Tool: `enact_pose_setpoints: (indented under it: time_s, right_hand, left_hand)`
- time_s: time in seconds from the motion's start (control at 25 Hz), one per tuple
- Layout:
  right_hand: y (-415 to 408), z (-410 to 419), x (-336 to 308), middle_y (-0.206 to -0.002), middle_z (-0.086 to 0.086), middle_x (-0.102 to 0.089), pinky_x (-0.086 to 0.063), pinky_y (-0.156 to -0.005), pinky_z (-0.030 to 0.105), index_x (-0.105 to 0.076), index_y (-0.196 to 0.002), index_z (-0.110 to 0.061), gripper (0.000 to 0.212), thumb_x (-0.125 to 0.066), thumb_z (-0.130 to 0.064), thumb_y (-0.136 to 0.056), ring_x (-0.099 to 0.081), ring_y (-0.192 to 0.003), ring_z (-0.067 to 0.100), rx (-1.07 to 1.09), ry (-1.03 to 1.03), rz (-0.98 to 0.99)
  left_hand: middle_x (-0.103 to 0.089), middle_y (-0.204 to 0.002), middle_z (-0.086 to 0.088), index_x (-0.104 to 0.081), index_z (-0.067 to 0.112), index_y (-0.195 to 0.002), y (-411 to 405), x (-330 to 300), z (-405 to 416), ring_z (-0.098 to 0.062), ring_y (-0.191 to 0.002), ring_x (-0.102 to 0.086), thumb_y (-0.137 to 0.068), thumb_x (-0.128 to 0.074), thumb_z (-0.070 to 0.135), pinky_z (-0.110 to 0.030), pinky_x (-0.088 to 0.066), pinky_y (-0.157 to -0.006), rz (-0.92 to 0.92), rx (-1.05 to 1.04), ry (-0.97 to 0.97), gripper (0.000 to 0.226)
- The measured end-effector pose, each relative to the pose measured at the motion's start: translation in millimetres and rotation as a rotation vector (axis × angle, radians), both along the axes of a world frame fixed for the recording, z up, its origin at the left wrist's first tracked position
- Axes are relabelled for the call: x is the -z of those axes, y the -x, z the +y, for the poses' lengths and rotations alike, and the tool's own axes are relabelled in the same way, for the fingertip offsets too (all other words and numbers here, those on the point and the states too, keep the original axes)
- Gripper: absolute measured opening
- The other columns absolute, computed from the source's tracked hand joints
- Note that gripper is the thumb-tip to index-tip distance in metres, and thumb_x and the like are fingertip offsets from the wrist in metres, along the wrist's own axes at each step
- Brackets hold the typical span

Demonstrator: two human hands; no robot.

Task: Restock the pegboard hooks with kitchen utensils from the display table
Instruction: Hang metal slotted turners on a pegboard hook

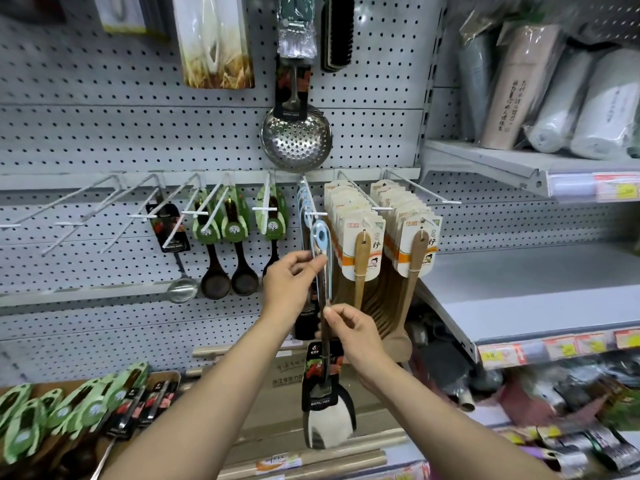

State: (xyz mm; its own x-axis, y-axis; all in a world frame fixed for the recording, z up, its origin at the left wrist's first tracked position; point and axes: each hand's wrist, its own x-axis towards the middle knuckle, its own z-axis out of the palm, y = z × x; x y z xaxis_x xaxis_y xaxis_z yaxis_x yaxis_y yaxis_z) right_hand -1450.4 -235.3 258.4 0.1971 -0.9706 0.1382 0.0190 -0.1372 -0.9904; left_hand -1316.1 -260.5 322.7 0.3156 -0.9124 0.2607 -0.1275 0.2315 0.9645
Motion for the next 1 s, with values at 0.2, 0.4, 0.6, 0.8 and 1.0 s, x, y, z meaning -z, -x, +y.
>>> enact_pose_setpoints:
  time_s: [0.2,0.4,0.6,0.8,1.0]
  right_hand:
    - [-10,-5,1,-0.081,0.004,-0.07,-0.058,-0.073,0.027,-0.069,-0.095,-0.007,0.019,-0.059,-0.022,-0.098,-0.074,-0.083,0.025,-0.025,-0.019,-0.033]
    - [-13,-17,8,-0.08,0.001,-0.07,-0.054,-0.067,0.021,-0.07,-0.093,-0.01,0.017,-0.059,-0.022,-0.099,-0.073,-0.078,0.017,-0.013,-0.05,-0.049]
    - [-24,-51,8,-0.076,-0.003,-0.069,-0.049,-0.065,0.018,-0.072,-0.088,-0.011,0.018,-0.059,-0.02,-0.098,-0.063,-0.07,0.005,0.047,-0.044,0.004]
    - [-38,-81,16,-0.083,0.0,-0.068,-0.047,-0.069,0.011,-0.071,-0.093,-0.009,0.019,-0.059,-0.023,-0.098,-0.059,-0.074,0.0,0.087,-0.022,0.046]
    - [-45,-98,19,-0.087,0.0,-0.07,-0.047,-0.075,0.014,-0.071,-0.095,-0.011,0.019,-0.059,-0.025,-0.098,-0.061,-0.079,0.002,0.107,-0.018,0.05]
  left_hand:
    - [-0.075,-0.082,0.001,-0.072,0.016,-0.091,-8,-4,-4,-0.012,-0.081,-0.07,-0.077,-0.08,0.029,-0.027,-0.054,-0.078,0.011,-0.022,-0.036,0.021]
    - [-0.075,-0.082,0.001,-0.072,0.016,-0.09,-10,1,-21,-0.015,-0.082,-0.07,-0.077,-0.079,0.033,-0.032,-0.054,-0.081,-0.016,-0.026,-0.091,0.022]
    - [-0.073,-0.086,0.0,-0.07,0.016,-0.092,-16,-6,-46,-0.014,-0.085,-0.068,-0.081,-0.076,0.033,-0.025,-0.05,-0.077,-0.09,-0.018,-0.124,0.022]
    - [-0.072,-0.084,0.008,-0.06,0.016,-0.099,-31,-7,-69,-0.01,-0.084,-0.065,-0.087,-0.07,0.029,-0.021,-0.044,-0.072,-0.13,0.14,-0.133,0.02]
    - [-0.069,-0.072,0.014,-0.058,0.02,-0.091,-40,-8,-85,-0.007,-0.079,-0.063,-0.089,-0.067,0.02,-0.02,-0.045,-0.076,-0.113,0.242,-0.097,0.01]
